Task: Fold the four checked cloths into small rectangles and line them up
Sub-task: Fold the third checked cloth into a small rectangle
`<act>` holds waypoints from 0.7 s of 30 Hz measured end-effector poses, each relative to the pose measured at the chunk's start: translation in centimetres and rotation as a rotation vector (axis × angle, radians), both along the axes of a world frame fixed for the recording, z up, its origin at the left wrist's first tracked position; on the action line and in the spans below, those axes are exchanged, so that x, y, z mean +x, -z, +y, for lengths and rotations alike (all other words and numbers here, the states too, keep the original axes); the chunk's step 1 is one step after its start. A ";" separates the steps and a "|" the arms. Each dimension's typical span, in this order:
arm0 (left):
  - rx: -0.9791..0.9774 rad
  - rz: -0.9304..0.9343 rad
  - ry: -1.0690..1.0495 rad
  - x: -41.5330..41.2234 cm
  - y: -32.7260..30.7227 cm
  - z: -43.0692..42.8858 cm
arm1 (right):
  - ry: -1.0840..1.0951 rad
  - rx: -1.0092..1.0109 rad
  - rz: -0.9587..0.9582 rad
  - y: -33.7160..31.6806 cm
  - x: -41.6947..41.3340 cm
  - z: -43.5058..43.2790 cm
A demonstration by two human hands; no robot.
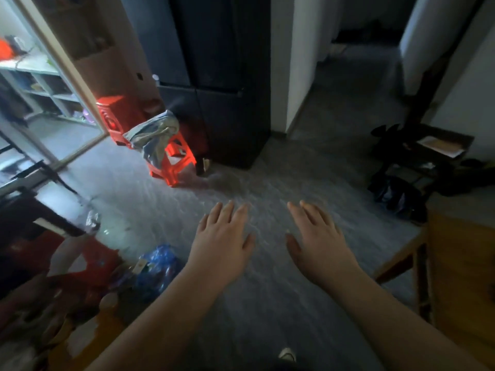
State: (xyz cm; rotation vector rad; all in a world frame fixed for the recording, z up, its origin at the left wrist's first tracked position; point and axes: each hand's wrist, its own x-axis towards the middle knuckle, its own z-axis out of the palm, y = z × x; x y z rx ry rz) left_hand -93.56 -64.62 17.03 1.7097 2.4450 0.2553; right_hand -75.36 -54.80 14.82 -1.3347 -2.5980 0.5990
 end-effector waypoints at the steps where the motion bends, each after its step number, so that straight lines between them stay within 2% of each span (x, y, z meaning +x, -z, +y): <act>1: 0.011 -0.005 0.015 -0.2 -0.1 2.5 | 0.024 0.006 -0.004 -0.3 0.0 2.1; 13: 0.006 -0.081 0.305 -4.2 3.0 33.0 | 0.290 0.060 -0.107 0.7 -2.8 26.9; 21: -0.049 -0.041 0.509 -7.0 2.9 55.9 | 0.605 -0.039 -0.108 0.6 -3.6 44.0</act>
